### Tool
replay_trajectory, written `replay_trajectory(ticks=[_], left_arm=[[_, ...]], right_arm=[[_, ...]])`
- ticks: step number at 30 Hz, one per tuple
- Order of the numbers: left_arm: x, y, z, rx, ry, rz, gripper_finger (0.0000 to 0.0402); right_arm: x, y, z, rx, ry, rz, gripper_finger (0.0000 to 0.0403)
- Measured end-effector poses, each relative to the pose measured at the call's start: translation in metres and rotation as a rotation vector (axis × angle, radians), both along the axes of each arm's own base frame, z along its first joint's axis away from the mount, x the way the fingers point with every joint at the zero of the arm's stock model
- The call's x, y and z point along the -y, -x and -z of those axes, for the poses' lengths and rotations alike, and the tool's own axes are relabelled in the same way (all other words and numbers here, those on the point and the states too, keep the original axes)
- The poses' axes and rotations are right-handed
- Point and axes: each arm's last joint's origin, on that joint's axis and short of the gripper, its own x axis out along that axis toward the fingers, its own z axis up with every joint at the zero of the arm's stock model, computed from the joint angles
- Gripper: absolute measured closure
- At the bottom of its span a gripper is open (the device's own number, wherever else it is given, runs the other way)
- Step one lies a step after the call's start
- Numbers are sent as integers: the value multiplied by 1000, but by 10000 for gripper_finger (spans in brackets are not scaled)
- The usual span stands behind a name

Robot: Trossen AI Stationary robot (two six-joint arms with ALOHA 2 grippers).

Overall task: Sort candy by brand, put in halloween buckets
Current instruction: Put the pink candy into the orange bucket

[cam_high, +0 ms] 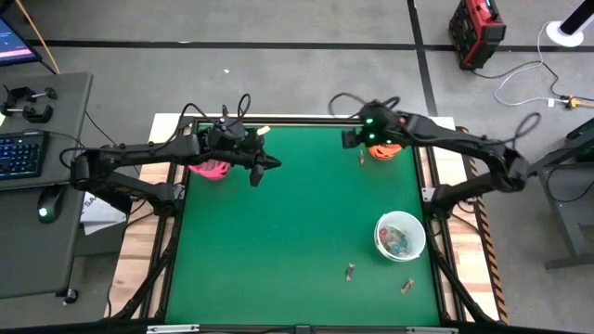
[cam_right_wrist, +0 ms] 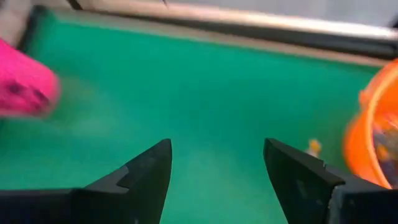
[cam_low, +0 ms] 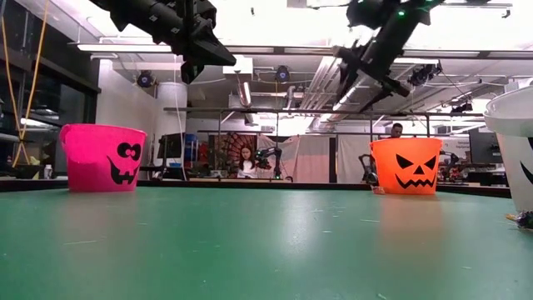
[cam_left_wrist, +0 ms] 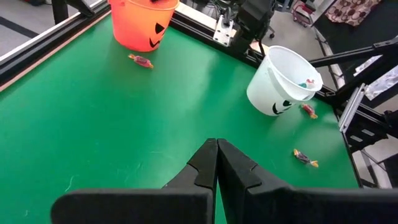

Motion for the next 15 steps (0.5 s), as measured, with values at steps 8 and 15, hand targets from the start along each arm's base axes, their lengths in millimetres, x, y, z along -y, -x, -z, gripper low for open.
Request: replay_trajectory(ticks=[8,15], left_arm=[[0,0,0,0,0,-4,402],[0,0,0,-2,-2,-2,401]], right_arm=[[6,-44,40,-391,-109,-45,158],[-15,-65,70,-495,-38,165,158]])
